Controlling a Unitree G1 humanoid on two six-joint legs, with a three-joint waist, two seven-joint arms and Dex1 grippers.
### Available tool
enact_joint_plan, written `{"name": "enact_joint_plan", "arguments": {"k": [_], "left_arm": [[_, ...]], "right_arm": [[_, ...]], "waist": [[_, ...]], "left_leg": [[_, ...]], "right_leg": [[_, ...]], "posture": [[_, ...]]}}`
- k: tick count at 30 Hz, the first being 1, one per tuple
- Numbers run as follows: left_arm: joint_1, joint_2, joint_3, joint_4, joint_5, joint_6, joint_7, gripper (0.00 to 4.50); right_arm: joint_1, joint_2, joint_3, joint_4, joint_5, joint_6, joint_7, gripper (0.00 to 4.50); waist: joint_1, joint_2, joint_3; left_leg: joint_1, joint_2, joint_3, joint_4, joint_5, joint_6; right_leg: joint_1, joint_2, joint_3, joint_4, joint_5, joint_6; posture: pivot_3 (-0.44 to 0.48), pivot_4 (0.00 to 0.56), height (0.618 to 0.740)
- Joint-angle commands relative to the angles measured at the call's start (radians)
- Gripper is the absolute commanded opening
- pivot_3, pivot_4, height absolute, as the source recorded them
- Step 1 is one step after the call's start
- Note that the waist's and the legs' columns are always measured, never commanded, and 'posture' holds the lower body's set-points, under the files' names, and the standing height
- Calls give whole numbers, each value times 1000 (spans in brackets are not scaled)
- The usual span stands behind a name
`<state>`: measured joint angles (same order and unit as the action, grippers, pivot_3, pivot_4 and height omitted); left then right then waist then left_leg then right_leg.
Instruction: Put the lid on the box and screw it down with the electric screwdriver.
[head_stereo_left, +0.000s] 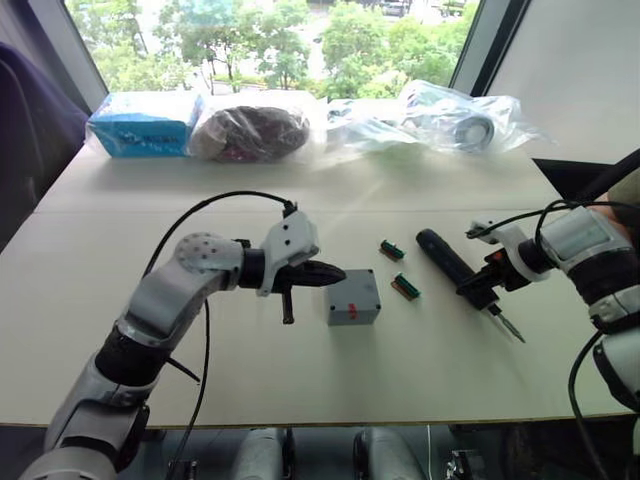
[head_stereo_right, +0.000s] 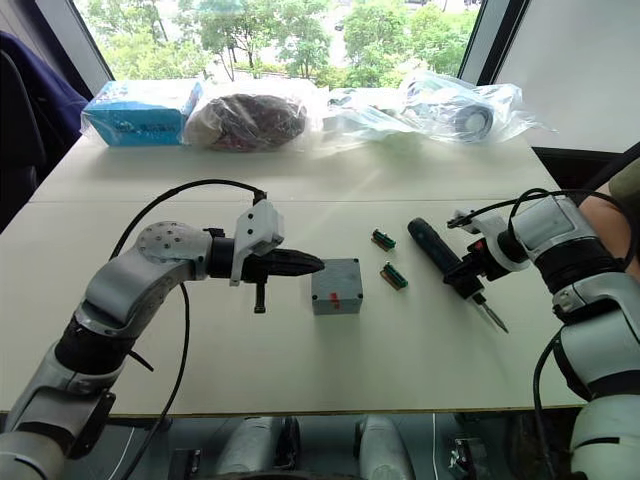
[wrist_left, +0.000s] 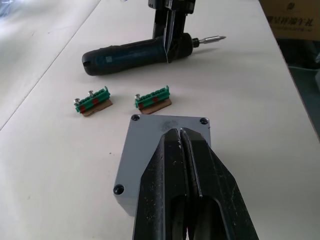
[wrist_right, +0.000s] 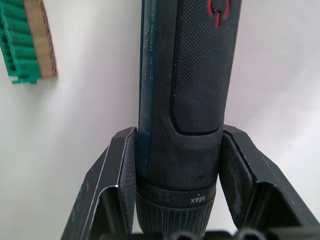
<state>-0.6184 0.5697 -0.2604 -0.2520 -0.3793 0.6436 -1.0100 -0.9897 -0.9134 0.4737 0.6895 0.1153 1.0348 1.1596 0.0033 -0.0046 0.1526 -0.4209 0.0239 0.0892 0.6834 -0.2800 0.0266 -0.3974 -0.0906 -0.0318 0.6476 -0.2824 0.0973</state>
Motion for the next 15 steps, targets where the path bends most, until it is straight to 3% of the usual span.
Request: {"name": "enact_joint_plan", "arguments": {"k": [1, 4, 6, 9, 12, 15], "left_arm": [[-49, -2, 23, 68, -3, -49, -42, 0], [-84, -14, 29, 144, -10, -66, -72, 0], [-109, -28, 38, 204, -7, -75, -72, 0], [-125, -27, 30, 235, -4, -80, -100, 0], [-116, -21, 9, 211, -11, -59, -127, 0], [-109, -33, -11, 184, -12, -25, -123, 0]], "right_arm": [[-54, -16, -236, -87, 7, -140, -182, 1770], [39, 91, -593, -347, 142, -275, -406, 1770], [130, 201, -744, -545, 213, -318, -508, 1770], [252, 320, -801, -791, 249, -319, -612, 1770], [357, 478, -843, -1063, 460, -223, -662, 1770], [441, 585, -862, -1208, 580, -194, -730, 1770]], "waist": [[2, 4, 2], [0, 7, 4], [-2, 7, 4], [4, 7, 4], [10, 7, 4], [9, 7, 5]], "left_leg": [[-2, -1, 1, 0, 0, 0], [-11, -1, 2, -1, 5, -8], [-13, 3, 3, -1, 5, -8], [-13, 8, 1, -3, 6, -10], [-13, 7, -1, -1, 7, -11], [-13, 6, 0, 0, 7, -11]], "right_leg": [[-2, -1, 0, 1, 0, 0], [-13, -1, 1, 2, 1, 2], [-16, 2, 1, 2, 1, 2], [-15, 8, 0, 2, 0, 2], [-14, 8, -2, 1, 0, 2], [-14, 7, 0, 2, 1, 2]], "posture": [[0, 150, 740], [0, 150, 740], [0, 150, 740], [0, 150, 740], [0, 150, 740], [0, 150, 740]]}}
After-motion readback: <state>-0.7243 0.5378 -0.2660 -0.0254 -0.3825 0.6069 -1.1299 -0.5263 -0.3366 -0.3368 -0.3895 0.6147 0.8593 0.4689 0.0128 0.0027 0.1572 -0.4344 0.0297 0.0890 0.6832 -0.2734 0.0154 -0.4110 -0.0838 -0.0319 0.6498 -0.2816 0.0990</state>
